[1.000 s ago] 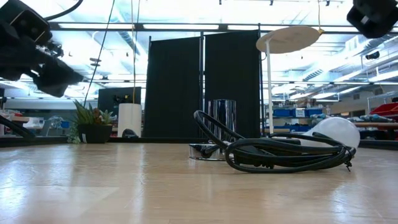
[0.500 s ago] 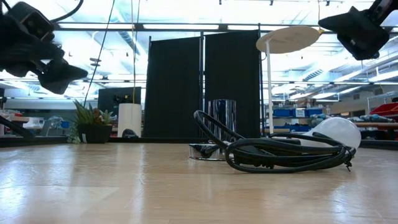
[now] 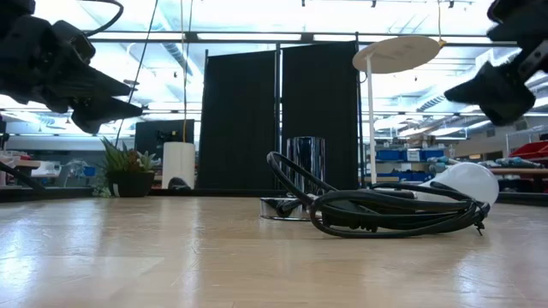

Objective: Screw lightbulb
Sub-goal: Return to Home Position

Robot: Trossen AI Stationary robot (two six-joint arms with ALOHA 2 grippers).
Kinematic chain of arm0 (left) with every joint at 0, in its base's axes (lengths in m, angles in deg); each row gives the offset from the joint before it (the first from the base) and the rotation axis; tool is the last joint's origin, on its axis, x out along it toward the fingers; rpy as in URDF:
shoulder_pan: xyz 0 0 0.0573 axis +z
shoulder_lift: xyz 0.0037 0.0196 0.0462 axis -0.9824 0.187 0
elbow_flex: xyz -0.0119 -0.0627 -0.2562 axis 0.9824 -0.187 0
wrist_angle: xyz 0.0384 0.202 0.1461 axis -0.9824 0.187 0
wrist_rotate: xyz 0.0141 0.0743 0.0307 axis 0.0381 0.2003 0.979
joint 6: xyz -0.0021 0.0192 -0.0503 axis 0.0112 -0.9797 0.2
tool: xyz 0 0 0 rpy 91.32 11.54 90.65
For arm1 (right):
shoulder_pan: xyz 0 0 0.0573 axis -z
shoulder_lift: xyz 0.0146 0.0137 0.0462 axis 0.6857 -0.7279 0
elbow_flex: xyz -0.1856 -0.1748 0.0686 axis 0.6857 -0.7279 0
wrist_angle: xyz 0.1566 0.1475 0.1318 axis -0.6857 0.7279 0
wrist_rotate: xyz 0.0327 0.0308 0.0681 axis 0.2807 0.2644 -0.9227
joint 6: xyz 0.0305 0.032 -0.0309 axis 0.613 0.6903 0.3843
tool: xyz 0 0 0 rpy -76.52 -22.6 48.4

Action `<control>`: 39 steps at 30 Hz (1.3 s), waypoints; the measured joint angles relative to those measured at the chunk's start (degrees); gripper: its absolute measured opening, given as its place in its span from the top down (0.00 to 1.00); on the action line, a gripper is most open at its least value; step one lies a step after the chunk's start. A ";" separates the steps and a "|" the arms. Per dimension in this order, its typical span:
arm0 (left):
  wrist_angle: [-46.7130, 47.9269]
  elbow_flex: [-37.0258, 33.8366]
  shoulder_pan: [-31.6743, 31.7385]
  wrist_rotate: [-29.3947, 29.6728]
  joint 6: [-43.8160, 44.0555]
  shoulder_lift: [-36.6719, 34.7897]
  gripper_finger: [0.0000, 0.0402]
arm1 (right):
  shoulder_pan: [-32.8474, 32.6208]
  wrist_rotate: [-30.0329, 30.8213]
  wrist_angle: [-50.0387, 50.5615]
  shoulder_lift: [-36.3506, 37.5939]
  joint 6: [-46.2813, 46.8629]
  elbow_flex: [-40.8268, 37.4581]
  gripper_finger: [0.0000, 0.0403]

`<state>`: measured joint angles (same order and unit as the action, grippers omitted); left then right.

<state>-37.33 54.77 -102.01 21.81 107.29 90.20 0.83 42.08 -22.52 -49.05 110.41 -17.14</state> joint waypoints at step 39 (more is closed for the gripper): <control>-2.99 0.00 1.15 -0.09 0.00 0.04 0.28 | -0.04 -0.02 -0.30 8.13 -0.18 -11.77 0.14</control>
<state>-40.32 54.77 -100.85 21.71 107.29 90.24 0.79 42.06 -22.82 -40.92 110.23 -28.90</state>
